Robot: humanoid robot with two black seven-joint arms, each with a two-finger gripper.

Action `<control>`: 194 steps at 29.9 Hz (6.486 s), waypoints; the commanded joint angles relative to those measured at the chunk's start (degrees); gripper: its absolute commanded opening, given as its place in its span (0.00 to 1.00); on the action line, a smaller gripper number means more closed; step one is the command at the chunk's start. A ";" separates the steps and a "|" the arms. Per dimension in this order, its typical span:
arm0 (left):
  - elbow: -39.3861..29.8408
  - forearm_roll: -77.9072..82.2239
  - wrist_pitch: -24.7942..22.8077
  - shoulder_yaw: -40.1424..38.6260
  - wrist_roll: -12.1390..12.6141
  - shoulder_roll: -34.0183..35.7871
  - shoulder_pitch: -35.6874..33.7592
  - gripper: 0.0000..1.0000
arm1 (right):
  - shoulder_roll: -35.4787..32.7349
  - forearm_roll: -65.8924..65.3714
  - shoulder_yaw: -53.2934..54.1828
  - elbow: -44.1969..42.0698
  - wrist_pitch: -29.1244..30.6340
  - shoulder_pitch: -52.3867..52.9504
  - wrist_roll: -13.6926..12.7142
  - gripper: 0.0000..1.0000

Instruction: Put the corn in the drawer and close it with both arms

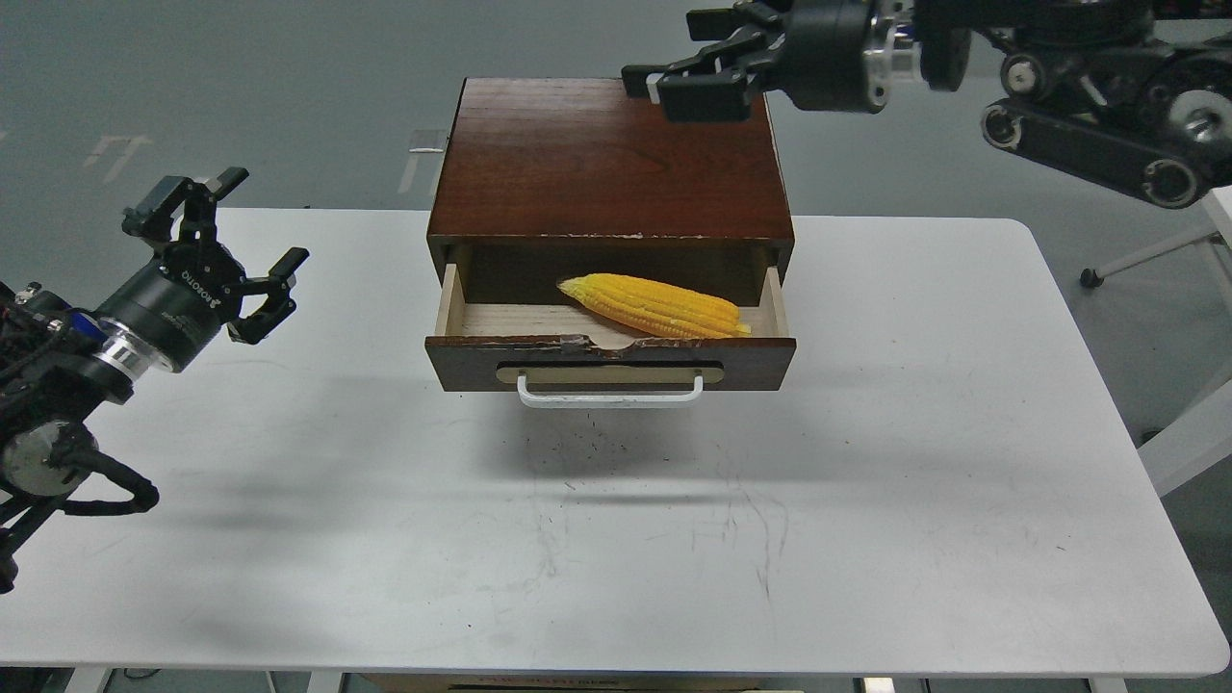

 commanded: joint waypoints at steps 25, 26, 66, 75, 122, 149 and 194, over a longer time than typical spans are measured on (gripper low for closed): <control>-1.04 8.21 0.00 -0.22 0.00 5.51 -7.83 1.00 | -0.70 52.10 41.54 -8.46 3.68 -60.19 0.00 0.99; -1.04 8.23 0.00 -0.22 0.00 5.52 -7.86 1.00 | -0.70 52.10 41.54 -8.46 3.68 -60.19 0.00 0.99; -41.04 78.74 2.34 4.00 0.00 -4.42 3.57 0.00 | -0.34 51.93 40.39 -8.90 4.03 -61.25 0.00 0.99; -33.39 59.30 5.33 4.08 0.00 -5.21 3.83 0.00 | -0.34 51.93 40.39 -8.90 4.03 -61.25 0.00 0.99; -17.48 59.12 7.70 3.38 0.00 -11.89 0.85 0.00 | -0.87 51.93 40.57 -8.81 4.03 -62.92 0.00 0.99; -5.88 59.03 12.88 3.38 0.00 -18.57 -4.17 0.00 | -0.96 51.93 41.27 -8.73 4.03 -64.41 0.00 0.99; -33.21 25.46 6.29 -9.89 0.00 0.06 1.19 0.99 | 0.53 51.93 43.12 -8.81 3.59 -64.41 0.00 0.99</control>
